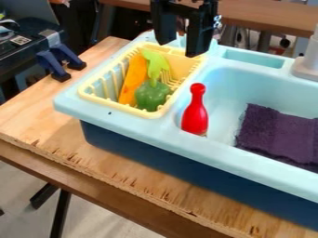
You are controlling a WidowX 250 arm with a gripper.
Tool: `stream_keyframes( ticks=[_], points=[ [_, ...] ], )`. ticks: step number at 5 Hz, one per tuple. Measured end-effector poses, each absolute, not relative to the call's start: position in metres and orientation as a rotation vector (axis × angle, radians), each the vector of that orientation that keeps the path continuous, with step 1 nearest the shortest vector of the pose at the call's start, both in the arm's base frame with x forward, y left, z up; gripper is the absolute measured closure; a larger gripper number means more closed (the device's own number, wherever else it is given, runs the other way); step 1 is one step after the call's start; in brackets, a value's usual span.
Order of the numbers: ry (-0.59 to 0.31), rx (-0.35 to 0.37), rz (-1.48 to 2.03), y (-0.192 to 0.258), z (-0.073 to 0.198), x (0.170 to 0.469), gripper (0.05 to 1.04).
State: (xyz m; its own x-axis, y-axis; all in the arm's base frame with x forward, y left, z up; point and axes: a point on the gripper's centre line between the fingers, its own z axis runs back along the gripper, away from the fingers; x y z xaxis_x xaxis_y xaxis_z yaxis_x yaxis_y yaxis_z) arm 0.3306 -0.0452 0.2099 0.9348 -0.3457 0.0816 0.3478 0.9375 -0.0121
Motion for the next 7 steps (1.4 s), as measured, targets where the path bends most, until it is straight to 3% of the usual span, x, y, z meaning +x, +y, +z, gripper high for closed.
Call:
stream_keyframes(
  ticks=[1, 2, 3, 4, 5, 6, 7],
  points=[
    [-0.038, -0.027, -0.354, -0.048, 0.196, 0.332, 0.075],
    [-0.108, 0.049, -0.363, -0.078, 0.193, 0.350, 0.075],
    [-0.198, 0.079, -0.384, -0.125, 0.198, 0.359, 0.075],
    [-0.231, 0.079, -0.400, -0.155, 0.193, 0.367, 0.076],
    [-0.282, 0.045, -0.382, -0.177, 0.180, 0.377, 0.075],
    [-0.341, 0.071, -0.431, -0.188, 0.161, 0.387, 0.076],
    [-0.302, 0.130, -0.460, -0.193, 0.141, 0.385, 0.075]
  ],
)
